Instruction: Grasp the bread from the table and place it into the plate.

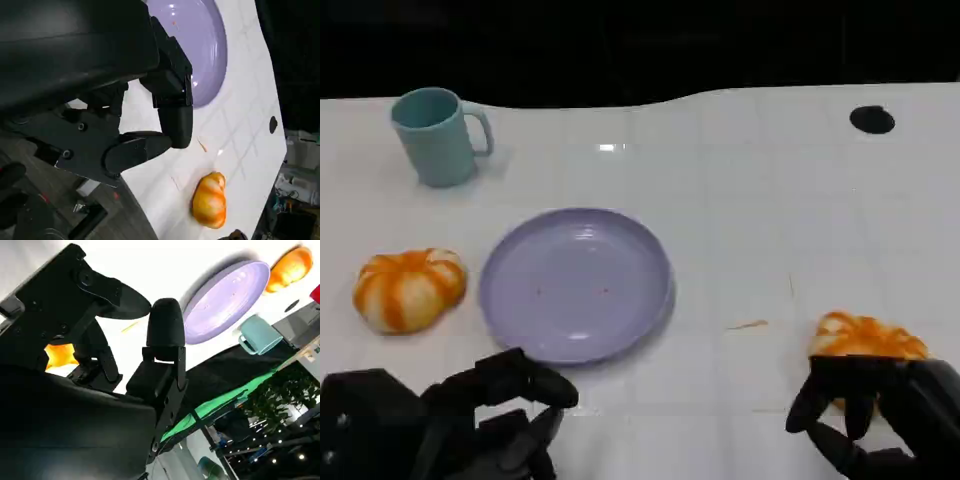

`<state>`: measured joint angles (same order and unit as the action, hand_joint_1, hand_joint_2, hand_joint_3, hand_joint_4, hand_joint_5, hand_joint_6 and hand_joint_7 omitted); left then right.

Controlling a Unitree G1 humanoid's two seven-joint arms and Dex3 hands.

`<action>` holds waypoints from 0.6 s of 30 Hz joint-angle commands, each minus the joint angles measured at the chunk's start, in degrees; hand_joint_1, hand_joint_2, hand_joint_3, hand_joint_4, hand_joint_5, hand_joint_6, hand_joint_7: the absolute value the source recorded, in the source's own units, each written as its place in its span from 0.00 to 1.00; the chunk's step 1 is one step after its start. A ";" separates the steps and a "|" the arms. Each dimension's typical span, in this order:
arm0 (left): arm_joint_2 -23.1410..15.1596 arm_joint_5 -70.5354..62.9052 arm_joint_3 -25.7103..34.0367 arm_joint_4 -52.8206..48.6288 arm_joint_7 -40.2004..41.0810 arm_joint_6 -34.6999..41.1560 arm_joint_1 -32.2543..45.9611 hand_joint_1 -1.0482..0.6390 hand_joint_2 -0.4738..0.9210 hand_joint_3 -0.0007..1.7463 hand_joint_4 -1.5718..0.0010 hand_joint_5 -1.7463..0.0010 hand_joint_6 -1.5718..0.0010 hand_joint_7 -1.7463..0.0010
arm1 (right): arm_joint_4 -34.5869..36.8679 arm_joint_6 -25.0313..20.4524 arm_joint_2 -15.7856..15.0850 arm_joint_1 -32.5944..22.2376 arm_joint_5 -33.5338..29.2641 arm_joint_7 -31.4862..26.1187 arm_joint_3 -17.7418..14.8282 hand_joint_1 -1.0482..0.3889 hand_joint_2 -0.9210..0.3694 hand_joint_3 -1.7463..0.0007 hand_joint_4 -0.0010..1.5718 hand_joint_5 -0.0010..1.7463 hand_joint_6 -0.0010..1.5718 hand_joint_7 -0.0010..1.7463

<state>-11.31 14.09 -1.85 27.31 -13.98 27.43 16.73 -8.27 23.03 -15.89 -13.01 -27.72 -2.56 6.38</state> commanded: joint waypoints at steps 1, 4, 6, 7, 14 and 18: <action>-0.72 -0.29 0.35 -0.34 -0.41 -0.56 0.28 0.44 0.91 0.39 0.57 0.00 0.59 0.26 | -0.09 0.56 -0.79 0.09 0.35 -0.24 -0.62 0.64 0.47 0.33 0.56 0.95 0.61 0.62; -0.51 0.06 0.51 -0.35 -0.33 -0.26 0.25 0.44 0.91 0.38 0.57 0.00 0.59 0.26 | 0.01 0.59 -0.77 0.13 0.31 -0.29 -0.60 0.64 0.47 0.33 0.56 0.94 0.61 0.61; -0.66 -0.07 0.47 -0.50 -0.48 -0.53 0.22 0.44 0.91 0.38 0.57 0.00 0.59 0.26 | 0.04 0.51 -0.70 0.16 0.40 -0.22 -0.56 0.64 0.47 0.33 0.56 0.94 0.61 0.61; -0.76 -0.16 0.43 -0.52 -0.53 -0.63 0.21 0.44 0.91 0.38 0.57 0.00 0.59 0.26 | -0.02 0.38 -0.67 0.15 0.41 -0.16 -0.54 0.64 0.46 0.33 0.56 0.94 0.61 0.61; -0.67 -0.03 0.51 -0.46 -0.42 -0.44 0.24 0.44 0.92 0.38 0.58 0.00 0.59 0.27 | -0.67 -0.14 -0.67 -0.05 -0.03 -0.03 -0.52 0.64 0.46 0.34 0.56 0.94 0.60 0.61; -0.61 0.08 0.57 -0.58 -0.45 -0.45 0.19 0.44 0.92 0.37 0.58 0.00 0.59 0.27 | -0.58 -0.03 -0.66 0.00 0.01 -0.06 -0.52 0.64 0.46 0.34 0.57 0.94 0.61 0.61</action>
<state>-11.38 14.10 -1.84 27.11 -13.99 27.38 16.73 -8.25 23.07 -15.89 -13.01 -27.84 -2.56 6.38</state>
